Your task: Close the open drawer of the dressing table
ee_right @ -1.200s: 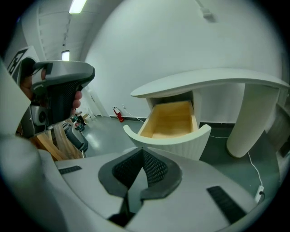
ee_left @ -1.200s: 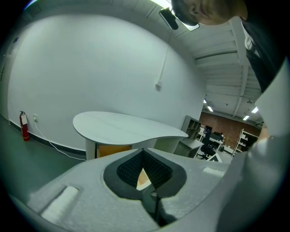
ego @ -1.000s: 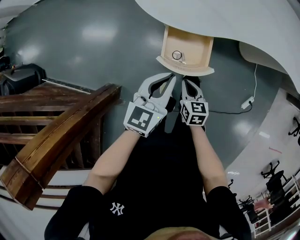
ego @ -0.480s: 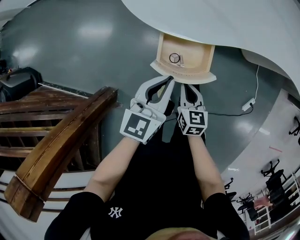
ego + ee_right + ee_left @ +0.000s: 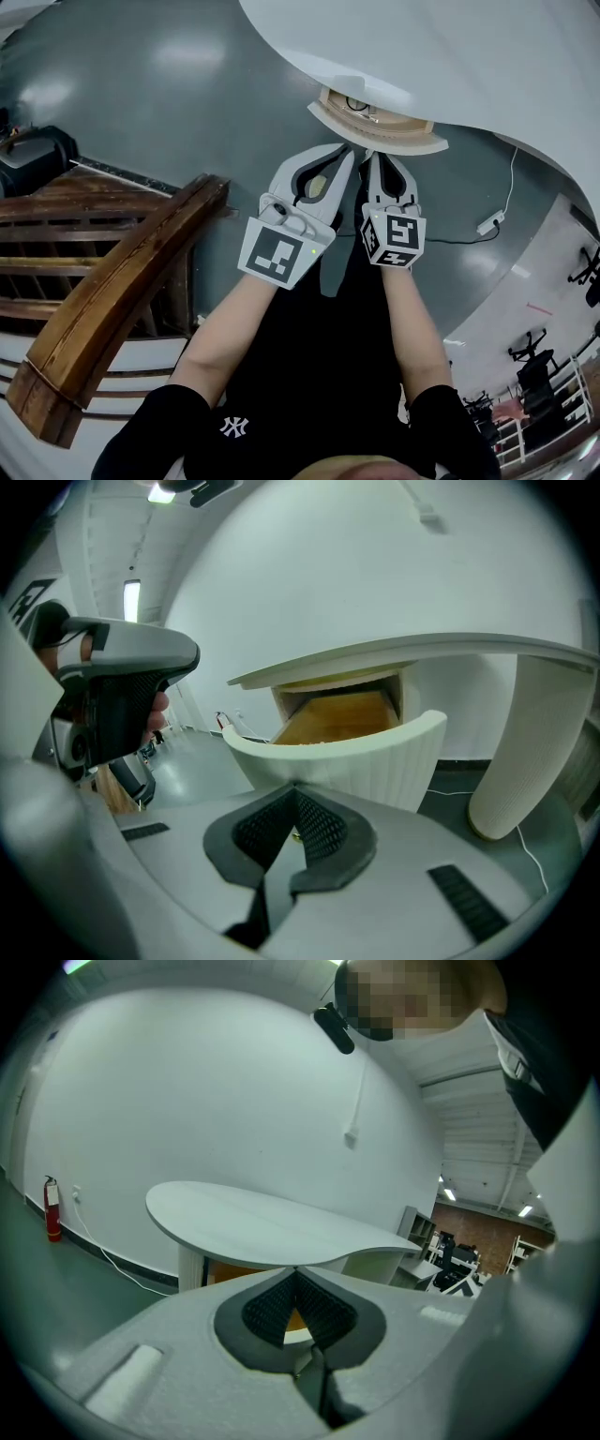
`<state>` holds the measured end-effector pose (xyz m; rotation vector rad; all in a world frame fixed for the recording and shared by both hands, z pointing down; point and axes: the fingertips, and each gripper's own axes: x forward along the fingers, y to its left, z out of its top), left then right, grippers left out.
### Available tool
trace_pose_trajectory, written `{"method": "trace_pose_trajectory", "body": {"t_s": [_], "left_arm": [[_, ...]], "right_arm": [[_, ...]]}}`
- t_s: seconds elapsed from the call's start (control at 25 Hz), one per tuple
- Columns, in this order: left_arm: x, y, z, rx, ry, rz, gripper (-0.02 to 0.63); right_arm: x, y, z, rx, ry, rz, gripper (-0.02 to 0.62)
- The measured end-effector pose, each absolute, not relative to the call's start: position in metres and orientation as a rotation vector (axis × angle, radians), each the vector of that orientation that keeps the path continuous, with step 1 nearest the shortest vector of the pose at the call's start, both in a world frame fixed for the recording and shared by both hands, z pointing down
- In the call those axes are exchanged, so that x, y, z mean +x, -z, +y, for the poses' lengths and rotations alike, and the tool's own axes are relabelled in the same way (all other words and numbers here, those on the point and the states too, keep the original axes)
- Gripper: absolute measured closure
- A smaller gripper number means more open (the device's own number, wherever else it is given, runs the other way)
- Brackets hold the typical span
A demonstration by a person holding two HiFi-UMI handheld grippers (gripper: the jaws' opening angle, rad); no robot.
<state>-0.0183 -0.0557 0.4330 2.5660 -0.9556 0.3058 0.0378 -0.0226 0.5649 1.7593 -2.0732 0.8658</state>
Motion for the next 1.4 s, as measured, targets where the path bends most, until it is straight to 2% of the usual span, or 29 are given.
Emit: {"method": "trace_pose_trajectory", "body": {"t_s": [1.4], "left_arm": [[-0.024,-0.481,-0.109,2.524,-0.278,-1.074,0.595]], "right_arm": [[0.069,-0.553,-0.125,1.813,-0.531,-2.182,0.58]]}}
